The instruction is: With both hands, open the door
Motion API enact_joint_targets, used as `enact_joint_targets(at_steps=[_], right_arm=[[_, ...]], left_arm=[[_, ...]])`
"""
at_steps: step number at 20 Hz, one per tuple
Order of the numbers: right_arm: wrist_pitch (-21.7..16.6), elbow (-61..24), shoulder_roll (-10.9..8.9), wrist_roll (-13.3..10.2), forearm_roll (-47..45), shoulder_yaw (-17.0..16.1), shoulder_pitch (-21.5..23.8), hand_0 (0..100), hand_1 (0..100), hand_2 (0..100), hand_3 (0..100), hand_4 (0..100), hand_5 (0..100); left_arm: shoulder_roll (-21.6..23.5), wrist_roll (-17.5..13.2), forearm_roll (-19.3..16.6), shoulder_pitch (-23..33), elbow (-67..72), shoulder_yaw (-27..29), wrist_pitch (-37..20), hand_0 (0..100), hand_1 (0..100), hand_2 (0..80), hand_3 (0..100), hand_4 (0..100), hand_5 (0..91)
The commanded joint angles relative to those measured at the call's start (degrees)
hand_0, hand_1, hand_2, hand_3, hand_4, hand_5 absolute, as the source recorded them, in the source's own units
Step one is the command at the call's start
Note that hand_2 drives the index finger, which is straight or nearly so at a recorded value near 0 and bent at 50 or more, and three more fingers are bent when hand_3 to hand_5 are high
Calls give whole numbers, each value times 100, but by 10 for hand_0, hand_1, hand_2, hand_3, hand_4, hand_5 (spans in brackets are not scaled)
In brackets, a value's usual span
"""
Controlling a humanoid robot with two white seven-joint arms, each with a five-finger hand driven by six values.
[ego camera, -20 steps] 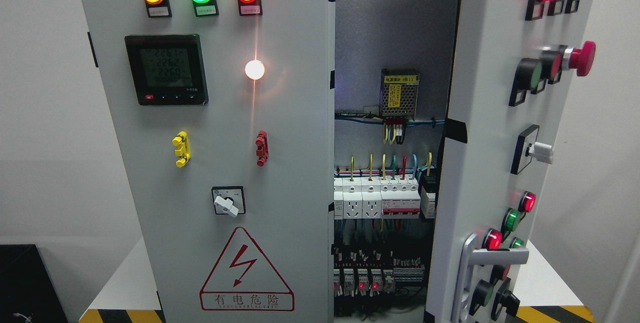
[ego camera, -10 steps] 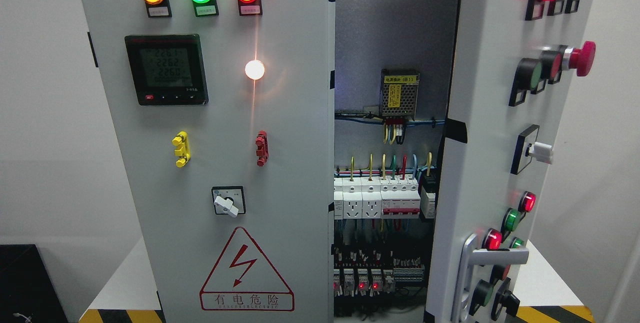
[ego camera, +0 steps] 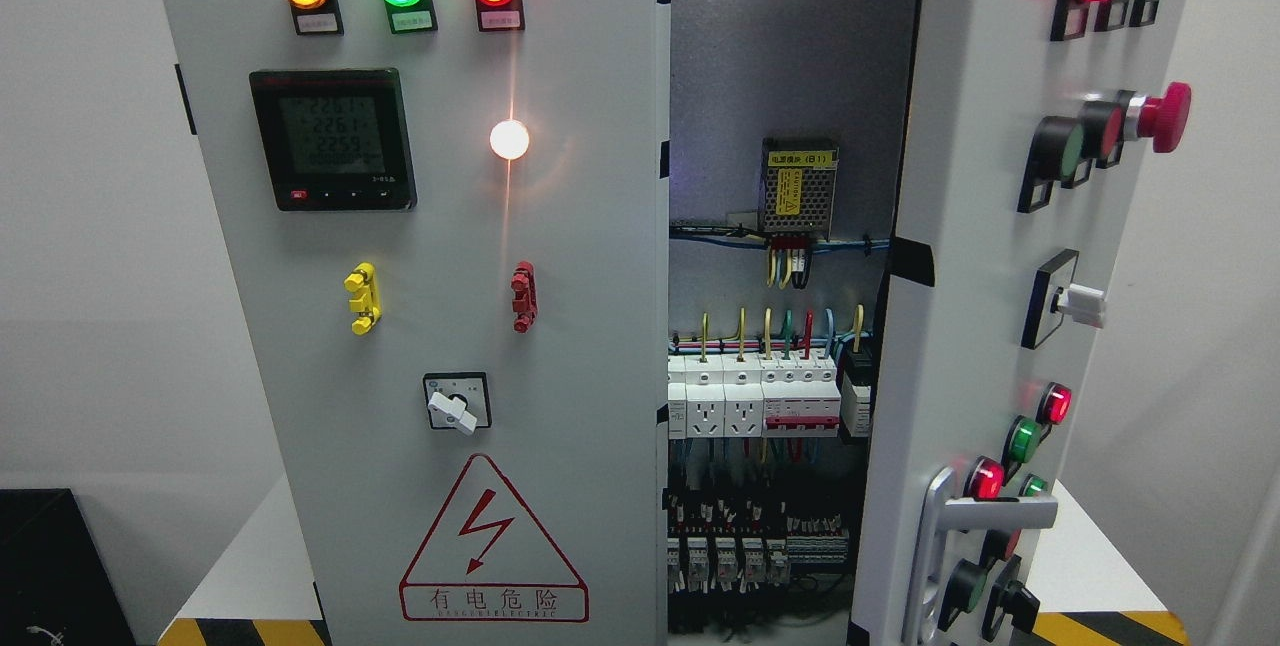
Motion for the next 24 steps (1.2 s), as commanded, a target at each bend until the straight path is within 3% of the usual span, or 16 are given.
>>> enact_joint_targets(at_steps=[1,7,16,24], right_arm=[[0,0,0,6,-132,0,0,191,0,0,0,0,0],[0,0,0,6,-132,0,0,191,0,0,0,0,0],[0,0,0,6,-132,0,0,190,0,0,0,0,0],[0,0,0,6,-123,0,0,191,0,0,0,0,0]], left_arm=[[273,-17,-5,543,-1346,-12,-5,0,0,0,0,0,0],[783,-17,-14,1255,-2929,-47,-171,0,0,0,0,0,0],[1767,-8,4,2627,-6724,-169,-225,0,0,0,0,0,0],[3015,1,48,2751,-9056,-293,-233,0,0,0,0,0,0]])
